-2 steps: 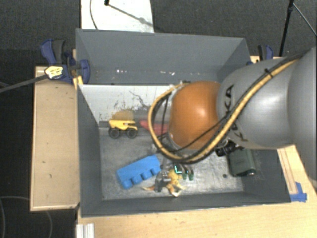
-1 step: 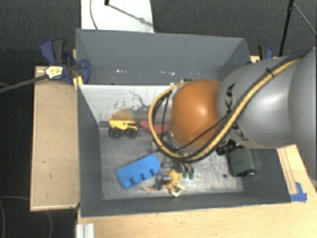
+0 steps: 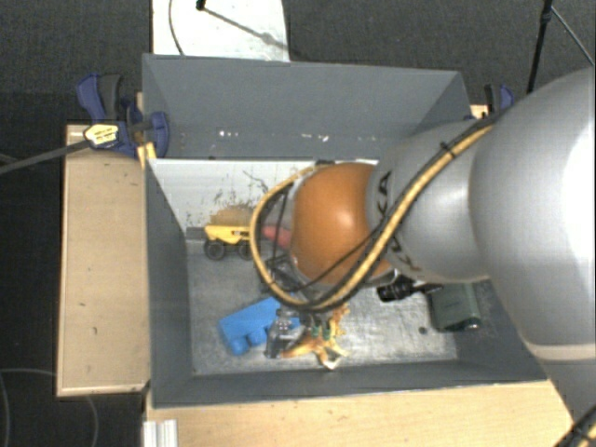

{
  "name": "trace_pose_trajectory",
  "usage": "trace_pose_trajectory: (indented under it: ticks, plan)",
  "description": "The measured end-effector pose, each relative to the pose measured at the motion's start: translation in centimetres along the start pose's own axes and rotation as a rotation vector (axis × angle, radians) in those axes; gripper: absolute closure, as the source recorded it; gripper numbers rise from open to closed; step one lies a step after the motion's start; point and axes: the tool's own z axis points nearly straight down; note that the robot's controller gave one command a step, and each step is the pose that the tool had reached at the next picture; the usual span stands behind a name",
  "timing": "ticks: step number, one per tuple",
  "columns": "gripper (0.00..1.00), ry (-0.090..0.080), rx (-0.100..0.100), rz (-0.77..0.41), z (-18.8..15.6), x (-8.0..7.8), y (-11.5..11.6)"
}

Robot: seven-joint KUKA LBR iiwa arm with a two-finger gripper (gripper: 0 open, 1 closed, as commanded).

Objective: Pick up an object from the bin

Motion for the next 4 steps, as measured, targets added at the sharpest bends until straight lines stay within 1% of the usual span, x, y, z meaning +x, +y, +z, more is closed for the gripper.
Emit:
trace_pose_trajectory:
  ticks: [1, 2, 3, 4]
  plan:
    - [1.00, -0.010, -0.005, -0.111, 3.9, 1.0, -1.7]
    - [1.00, -0.010, -0.005, -0.109, 3.9, 1.1, -1.7]
    - [1.00, 0.004, 0.001, -0.120, -10.3, 1.5, -1.0]
    - [1.00, 0.005, 0.001, -0.119, -10.2, 1.5, -1.0]
